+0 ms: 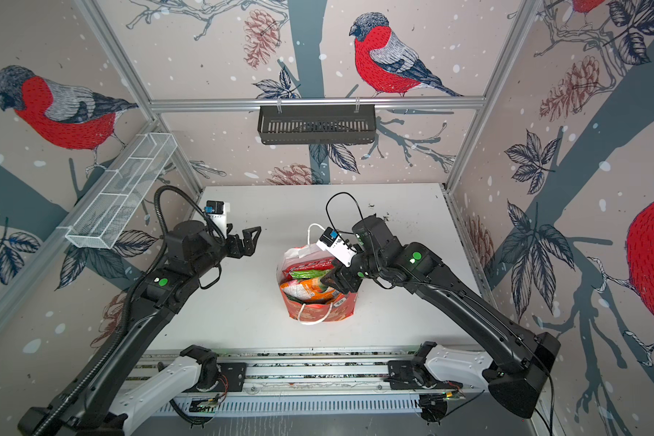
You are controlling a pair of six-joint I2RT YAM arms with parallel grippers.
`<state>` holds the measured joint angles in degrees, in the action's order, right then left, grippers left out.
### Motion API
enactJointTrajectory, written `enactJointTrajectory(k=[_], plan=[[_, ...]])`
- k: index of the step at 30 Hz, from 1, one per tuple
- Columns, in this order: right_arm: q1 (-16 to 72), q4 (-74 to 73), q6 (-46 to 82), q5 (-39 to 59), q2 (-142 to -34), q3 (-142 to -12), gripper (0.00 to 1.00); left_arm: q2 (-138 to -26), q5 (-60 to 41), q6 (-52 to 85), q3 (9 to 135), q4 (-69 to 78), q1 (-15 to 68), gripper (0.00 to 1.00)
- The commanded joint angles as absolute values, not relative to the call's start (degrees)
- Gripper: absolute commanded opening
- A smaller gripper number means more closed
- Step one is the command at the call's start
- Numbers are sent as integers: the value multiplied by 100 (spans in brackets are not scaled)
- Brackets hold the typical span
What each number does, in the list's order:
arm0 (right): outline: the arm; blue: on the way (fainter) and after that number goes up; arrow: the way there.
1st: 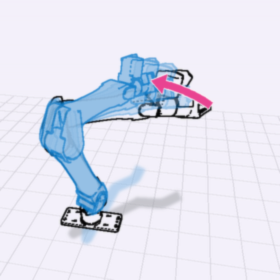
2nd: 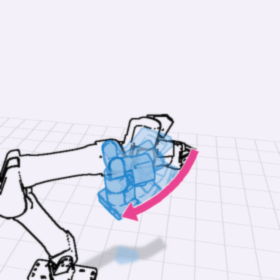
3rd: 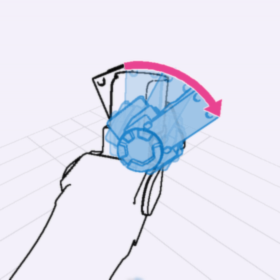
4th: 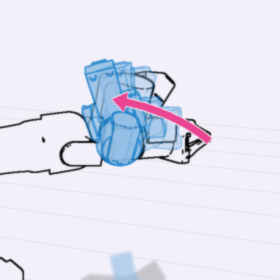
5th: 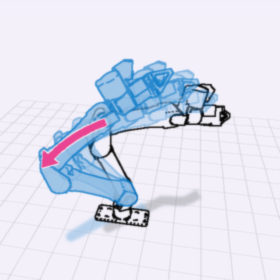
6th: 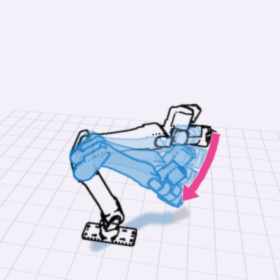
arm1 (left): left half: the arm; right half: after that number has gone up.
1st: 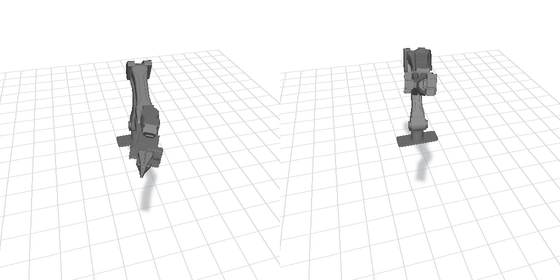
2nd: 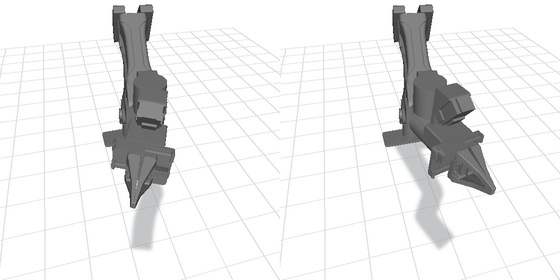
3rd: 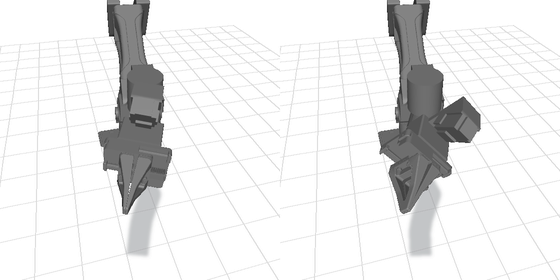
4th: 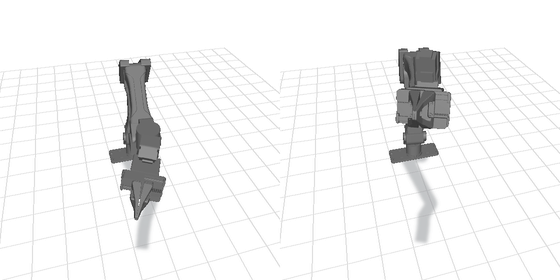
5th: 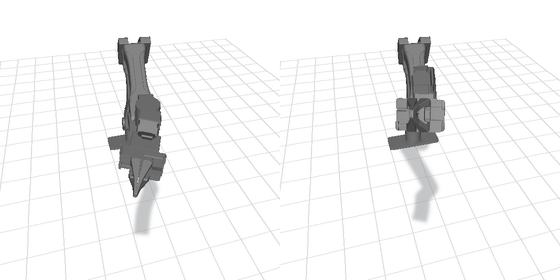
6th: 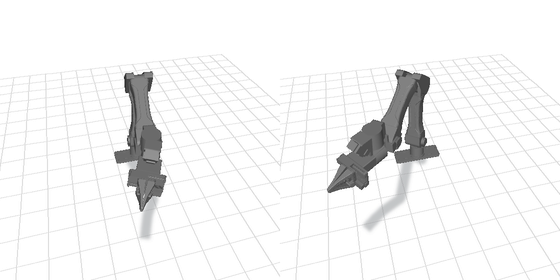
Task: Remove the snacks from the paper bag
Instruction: 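Close the right gripper on the orange FOX'S FRUITS candy packet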
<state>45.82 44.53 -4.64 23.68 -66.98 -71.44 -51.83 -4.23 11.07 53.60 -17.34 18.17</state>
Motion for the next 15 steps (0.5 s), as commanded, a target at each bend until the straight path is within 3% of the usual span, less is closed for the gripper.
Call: enactJointTrajectory(k=[1,9,15], plan=[[4624,4464,-519,2254,-6773,-7128,64,-5153,-439,1077,5375,-1730,1819,97],[4732,4375,-519,2085,-6974,-7125,65,-5168,-439,1059,5405,-1773,1819,97],[4842,4439,-527,2145,-7070,-7099,56,-5212,-448,1025,5427,-1765,1824,97]])
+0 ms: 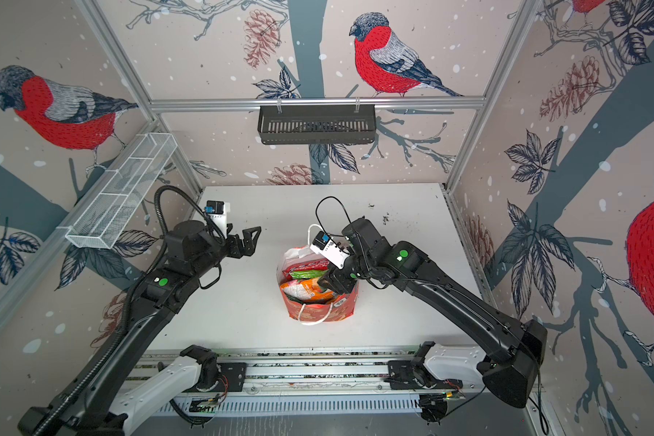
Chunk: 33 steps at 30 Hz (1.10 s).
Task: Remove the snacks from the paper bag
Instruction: 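Close the right gripper on the orange FOX'S FRUITS candy packet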
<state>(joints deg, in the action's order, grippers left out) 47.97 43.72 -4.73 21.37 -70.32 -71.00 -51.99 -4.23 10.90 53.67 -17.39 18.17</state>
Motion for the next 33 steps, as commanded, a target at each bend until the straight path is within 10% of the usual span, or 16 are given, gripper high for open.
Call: enactJointTrajectory(k=[1,17,33], plan=[[4841,4452,-527,2140,-7080,-7102,56,-5221,-459,1023,5424,-1764,1821,97],[4861,4422,-562,2108,-7128,-7161,10,-5354,-507,984,5463,-1767,1821,97],[4678,3624,-322,2276,-6397,-7367,2,-5396,-544,1006,5443,-1715,1820,97]])
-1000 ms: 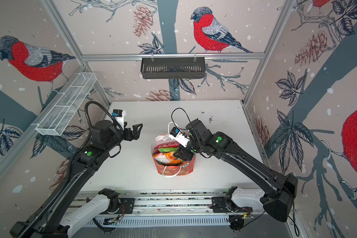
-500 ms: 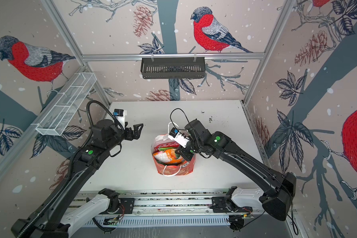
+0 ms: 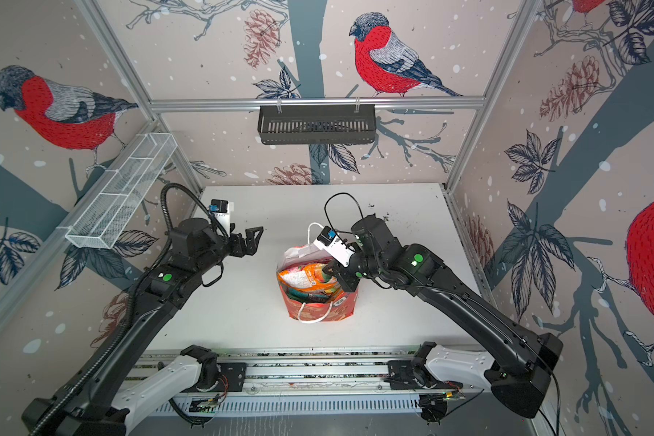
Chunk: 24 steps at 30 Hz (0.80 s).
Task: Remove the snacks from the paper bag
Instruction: 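Close the right gripper on the orange FOX'S FRUITS candy packet, then lift the orange candy packet out of the bag with the right gripper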
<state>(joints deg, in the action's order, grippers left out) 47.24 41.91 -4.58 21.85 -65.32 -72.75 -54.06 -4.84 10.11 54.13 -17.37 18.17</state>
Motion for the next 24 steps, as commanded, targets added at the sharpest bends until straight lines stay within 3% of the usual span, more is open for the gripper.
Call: enactJointTrajectory(k=[1,16,20,24], plan=[[4644,3552,-295,2281,-6347,-7386,2,-5398,-536,1002,5449,-1718,1824,97],[3530,2642,276,2435,-5273,-7878,2,-5379,-536,991,5545,-1817,1819,97],[3376,2671,426,1602,-5057,-8084,2,-5347,-563,995,5582,-1853,1819,97],[3353,2841,779,44,-5001,-8193,2,-5350,-593,1002,5559,-1810,1820,97]])
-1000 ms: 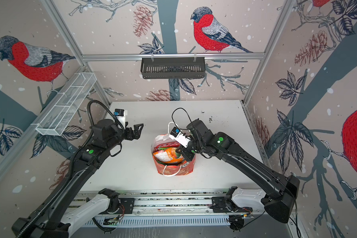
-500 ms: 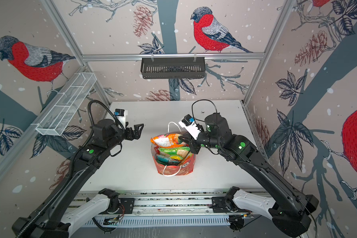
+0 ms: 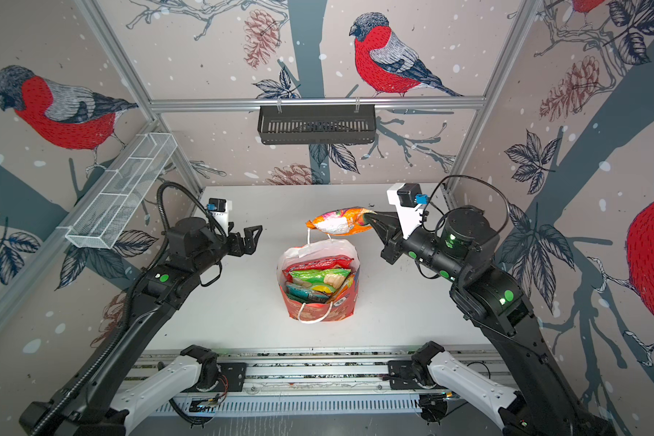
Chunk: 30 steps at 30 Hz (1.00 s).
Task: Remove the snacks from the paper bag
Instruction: 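Lift the orange candy packet out of the bag with the right gripper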
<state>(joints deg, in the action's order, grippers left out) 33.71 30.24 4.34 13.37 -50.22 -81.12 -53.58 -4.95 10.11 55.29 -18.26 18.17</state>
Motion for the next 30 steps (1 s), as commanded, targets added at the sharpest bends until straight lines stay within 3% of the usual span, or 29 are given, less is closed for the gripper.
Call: enactJointTrajectory(k=[1,4,8,17,23,30], plan=[[3347,2898,856,-351,-5005,-8180,2,-5368,-612,995,5576,-1831,1819,97],[3237,3059,1086,-1142,-5101,-8056,2,-5405,-639,963,5638,-1910,1821,97],[2718,3200,1397,-1186,-5379,-7770,2,-5410,-642,925,5677,-2003,1821,97],[849,2388,1838,751,-5977,-6151,2,-5383,-824,829,5687,-2415,1819,96],[458,1484,2139,1870,-6431,-5405,2,-5389,-1064,787,5864,-2639,1826,94],[147,1138,2320,2344,-6861,-5061,3,-5449,-1548,751,5913,-2884,1822,93]])
